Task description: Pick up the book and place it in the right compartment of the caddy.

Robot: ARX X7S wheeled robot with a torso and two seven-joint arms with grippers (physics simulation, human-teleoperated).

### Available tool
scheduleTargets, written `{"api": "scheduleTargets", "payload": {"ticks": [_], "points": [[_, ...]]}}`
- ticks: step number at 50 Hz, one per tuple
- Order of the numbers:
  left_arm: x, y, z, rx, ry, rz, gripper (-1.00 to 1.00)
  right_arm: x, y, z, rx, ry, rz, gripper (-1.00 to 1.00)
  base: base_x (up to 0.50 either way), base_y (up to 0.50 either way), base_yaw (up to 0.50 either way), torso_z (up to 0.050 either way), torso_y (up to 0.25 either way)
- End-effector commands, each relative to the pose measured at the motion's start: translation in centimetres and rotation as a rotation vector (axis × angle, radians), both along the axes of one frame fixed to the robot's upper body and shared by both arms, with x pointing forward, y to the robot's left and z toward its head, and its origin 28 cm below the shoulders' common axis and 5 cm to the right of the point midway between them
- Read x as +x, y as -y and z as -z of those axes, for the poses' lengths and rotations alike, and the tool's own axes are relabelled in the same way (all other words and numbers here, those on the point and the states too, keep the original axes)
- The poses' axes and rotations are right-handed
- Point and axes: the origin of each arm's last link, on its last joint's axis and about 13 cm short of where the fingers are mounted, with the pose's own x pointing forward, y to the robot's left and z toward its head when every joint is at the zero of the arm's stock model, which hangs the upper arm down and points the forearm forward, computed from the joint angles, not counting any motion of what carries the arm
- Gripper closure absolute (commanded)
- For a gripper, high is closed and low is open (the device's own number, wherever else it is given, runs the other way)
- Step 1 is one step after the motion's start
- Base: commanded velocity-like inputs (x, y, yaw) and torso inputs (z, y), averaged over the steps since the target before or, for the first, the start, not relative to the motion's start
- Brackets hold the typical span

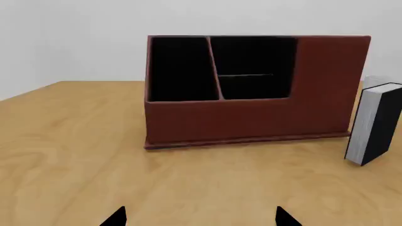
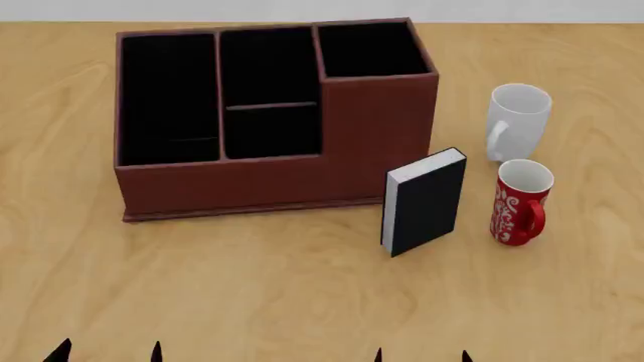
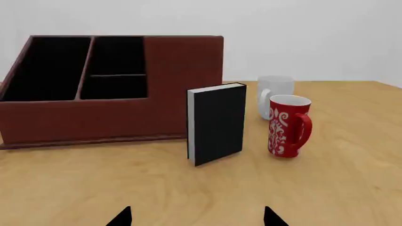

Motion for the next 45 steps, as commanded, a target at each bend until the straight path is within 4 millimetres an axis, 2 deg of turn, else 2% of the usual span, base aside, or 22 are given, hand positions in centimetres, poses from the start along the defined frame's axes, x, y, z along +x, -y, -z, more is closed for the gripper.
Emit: {"api": "scheduleTargets", "payload": {"ticks": [1,4,7,9,13,15,21,28,32,39,45], "points": [[0.0,0.0,0.0,0.000,0.000,0.000,-1.00,0.0,0.0,0.1,0.000,0.000,0.000,-1.00,0.00,0.00,0.00,0.000,0.000],[-1.5,-0.1,-0.3,0.029,0.057,0.003,-1.00,-0.9,-0.1,-0.3,0.012,0.019,-0.006,-1.00,0.00,0.00,0.00,0.005,0.000],[-1.9,0.0,-0.2,0.038,0.043,0.040,-1.00,-1.2,-0.1,-0.5,0.017,0.030,-0.027,-1.00,0.00,0.00,0.00,0.050,0.000],[-1.9,-0.2,-1.0,0.021,0.067,0.035,-1.00,-1.3,-0.1,-1.2,0.022,0.043,-0.027,-1.00,0.00,0.00,0.00,0.050,0.000],[-1.1,-0.8,-3.1,0.002,0.114,0.023,-1.00,-0.6,0.1,-3.7,0.025,0.112,-0.030,-1.00,0.00,0.00,0.00,0.050,0.000],[-0.5,-0.9,-4.9,0.015,0.154,0.016,-1.00,0.2,0.4,-5.7,0.024,0.173,-0.031,-1.00,0.00,0.00,0.00,0.050,0.000],[0.9,-1.3,-8.0,0.029,0.209,-0.008,-1.00,1.7,0.7,-9.0,0.007,0.251,-0.025,-1.00,0.00,0.00,0.00,0.050,0.000],[2.2,-1.5,-12.3,0.055,0.317,-0.052,-1.00,1.6,1.3,-12.8,0.020,0.357,-0.017,-1.00,0.00,0.00,0.00,0.050,0.000],[2.2,-1.2,-13.2,0.100,0.365,-0.052,-1.00,1.7,1.3,-12.9,0.019,0.356,-0.025,-1.00,0.00,0.00,0.00,0.050,0.000],[2.0,-1.5,-12.7,0.131,0.357,-0.062,-1.00,1.6,0.8,-13.0,-0.009,0.334,-0.041,-1.00,0.00,0.00,0.00,0.050,0.000],[1.6,-1.7,-13.5,0.105,0.389,-0.085,-1.00,1.3,0.6,-13.0,-0.014,0.337,-0.077,-1.00,0.43,0.00,0.00,0.000,0.000]]}}
